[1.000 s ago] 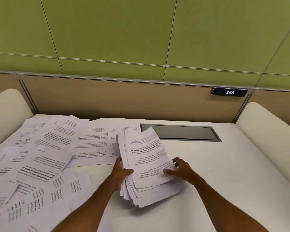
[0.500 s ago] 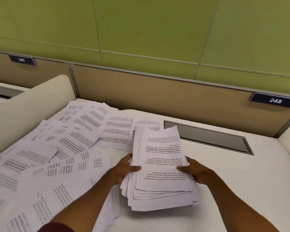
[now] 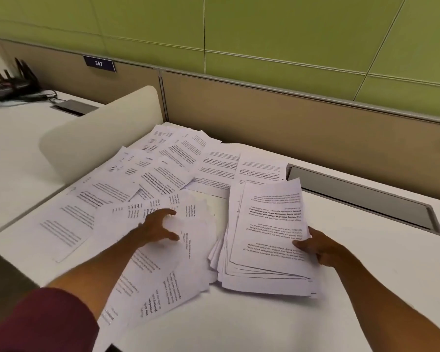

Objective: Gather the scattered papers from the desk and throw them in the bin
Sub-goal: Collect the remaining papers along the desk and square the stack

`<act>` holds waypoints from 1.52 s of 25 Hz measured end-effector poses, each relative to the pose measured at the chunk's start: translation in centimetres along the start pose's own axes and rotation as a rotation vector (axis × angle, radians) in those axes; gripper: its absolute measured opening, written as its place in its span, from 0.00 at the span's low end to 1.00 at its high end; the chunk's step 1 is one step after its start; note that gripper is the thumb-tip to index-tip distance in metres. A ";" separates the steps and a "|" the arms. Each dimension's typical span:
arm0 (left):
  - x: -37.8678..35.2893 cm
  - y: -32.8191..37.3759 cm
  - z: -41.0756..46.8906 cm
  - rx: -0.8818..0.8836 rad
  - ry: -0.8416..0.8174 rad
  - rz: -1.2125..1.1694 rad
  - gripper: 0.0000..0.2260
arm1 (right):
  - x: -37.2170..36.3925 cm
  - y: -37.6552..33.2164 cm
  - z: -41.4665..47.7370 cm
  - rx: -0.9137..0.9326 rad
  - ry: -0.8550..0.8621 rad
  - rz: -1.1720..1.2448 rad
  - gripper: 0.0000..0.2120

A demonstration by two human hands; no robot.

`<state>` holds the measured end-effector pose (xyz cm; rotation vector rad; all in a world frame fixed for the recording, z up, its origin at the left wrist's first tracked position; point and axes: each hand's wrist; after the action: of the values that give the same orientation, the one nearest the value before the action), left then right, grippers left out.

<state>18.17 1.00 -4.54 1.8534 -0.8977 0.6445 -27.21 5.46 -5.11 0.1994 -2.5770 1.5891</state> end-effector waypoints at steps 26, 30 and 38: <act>2.9 -1.5 7.4 -0.303 -0.017 0.413 0.58 | -4.5 2.6 -6.8 0.073 0.216 -0.097 0.42; 5.7 -2.6 9.2 -0.210 -0.054 0.538 0.64 | -4.7 2.2 -7.1 0.083 0.184 -0.094 0.39; 6.6 -0.5 8.9 -0.168 -0.044 0.518 0.55 | -3.8 0.1 -7.7 -0.222 0.237 0.444 0.35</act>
<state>22.94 -9.01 -3.56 1.4932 -1.4368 0.8125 -23.36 12.63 -2.35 -0.5803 -2.6959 1.3140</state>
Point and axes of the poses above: each hand's wrist, its own z-axis towards the middle knuckle, its own x-axis out of the back of the hand, y = z × x, and after that the axes turned 8 degrees about x, right-handed
